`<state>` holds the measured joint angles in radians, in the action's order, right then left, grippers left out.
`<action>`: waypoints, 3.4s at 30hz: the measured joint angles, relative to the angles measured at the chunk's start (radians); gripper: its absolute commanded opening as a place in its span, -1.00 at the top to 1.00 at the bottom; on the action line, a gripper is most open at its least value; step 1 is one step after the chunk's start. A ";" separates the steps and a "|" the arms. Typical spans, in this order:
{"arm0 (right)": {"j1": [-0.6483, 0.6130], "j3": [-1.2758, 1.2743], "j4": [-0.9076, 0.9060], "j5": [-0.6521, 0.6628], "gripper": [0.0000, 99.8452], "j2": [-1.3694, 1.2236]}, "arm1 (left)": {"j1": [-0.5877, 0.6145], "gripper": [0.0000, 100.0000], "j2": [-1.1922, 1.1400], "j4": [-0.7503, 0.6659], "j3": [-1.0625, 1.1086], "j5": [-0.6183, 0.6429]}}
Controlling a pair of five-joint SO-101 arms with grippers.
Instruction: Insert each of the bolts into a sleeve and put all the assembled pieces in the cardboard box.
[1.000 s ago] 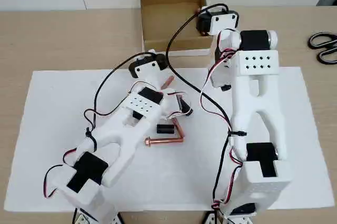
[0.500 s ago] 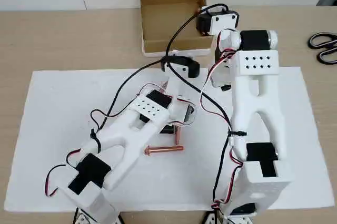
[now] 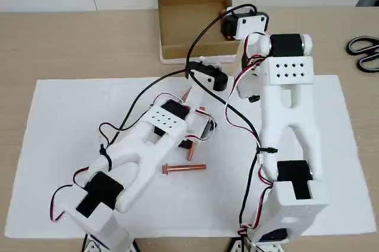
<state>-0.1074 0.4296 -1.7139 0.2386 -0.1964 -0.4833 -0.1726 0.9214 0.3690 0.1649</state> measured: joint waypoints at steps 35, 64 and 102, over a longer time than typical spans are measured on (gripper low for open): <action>0.000 0.000 0.000 0.000 0.99 0.000 | 0.012 0.89 -0.008 0.044 0.002 -0.057; 0.000 -0.075 0.021 0.000 0.99 0.000 | 0.018 0.84 -0.009 0.278 -0.175 -0.124; 0.000 -0.075 0.028 -0.017 0.99 0.000 | 0.015 0.99 -0.118 0.235 -0.190 -0.040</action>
<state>-0.1074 0.3544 -1.6863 0.2217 -0.1964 -0.4680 -0.2908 1.1561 0.1788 0.1250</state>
